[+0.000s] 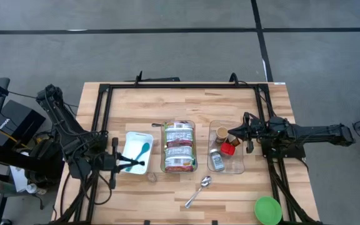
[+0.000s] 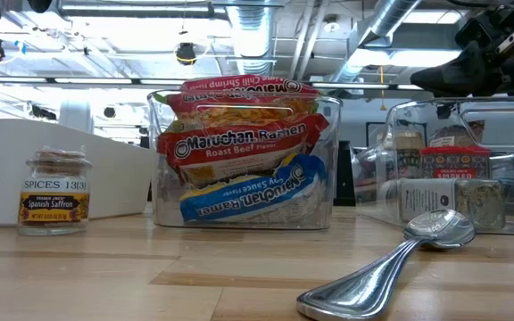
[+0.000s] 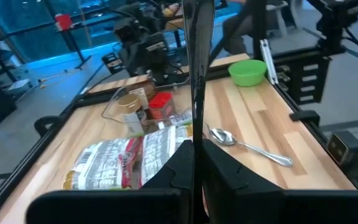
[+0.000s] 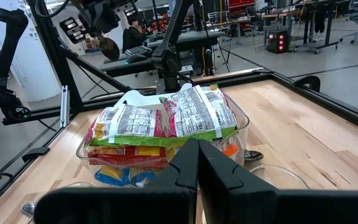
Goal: Pick & Place Food Item
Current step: Put the bottom black spoon into the white bin
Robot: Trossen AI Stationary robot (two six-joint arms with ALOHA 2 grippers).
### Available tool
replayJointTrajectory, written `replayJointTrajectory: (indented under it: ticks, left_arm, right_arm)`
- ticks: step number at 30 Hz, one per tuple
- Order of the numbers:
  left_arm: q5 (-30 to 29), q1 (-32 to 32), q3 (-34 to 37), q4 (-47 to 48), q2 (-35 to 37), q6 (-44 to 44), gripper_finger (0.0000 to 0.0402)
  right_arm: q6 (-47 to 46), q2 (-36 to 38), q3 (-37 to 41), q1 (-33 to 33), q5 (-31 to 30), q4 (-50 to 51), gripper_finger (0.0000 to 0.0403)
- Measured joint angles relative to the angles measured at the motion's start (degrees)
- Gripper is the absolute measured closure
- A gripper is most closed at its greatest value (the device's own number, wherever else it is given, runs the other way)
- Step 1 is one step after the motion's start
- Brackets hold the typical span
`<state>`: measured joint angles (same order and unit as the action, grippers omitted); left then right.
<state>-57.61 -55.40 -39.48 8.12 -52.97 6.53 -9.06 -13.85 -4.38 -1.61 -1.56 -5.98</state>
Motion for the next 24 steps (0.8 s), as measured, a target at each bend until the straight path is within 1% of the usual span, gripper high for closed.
replayJointTrajectory:
  ticks: [5,11,15,20,24]
  left_arm:
    - [-1.09,-0.02,0.0,0.82,0.0,1.7,0.0392]
    - [-2.03,-0.02,0.0,5.04,0.0,9.5,0.0395]
    - [-2.23,0.0,0.0,6.72,0.0,11.92,0.0395]
    - [-4.83,0.0,0.0,8.42,0.0,24.65,0.0395]
    - [-4.92,0.0,0.0,11.83,0.0,34.55,0.0395]
  right_arm:
    - [0.0,0.0,0.0,-0.01,-0.01,0.0,0.0402]
    - [0.0,0.0,0.0,-0.02,0.0,0.02,0.0402]
    - [0.0,0.0,0.0,-0.01,0.0,0.0,0.0402]
    - [0.0,0.0,0.0,-0.02,0.0,0.02,0.0402]
    - [0.0,0.0,0.0,-0.02,0.0,0.0,0.0402]
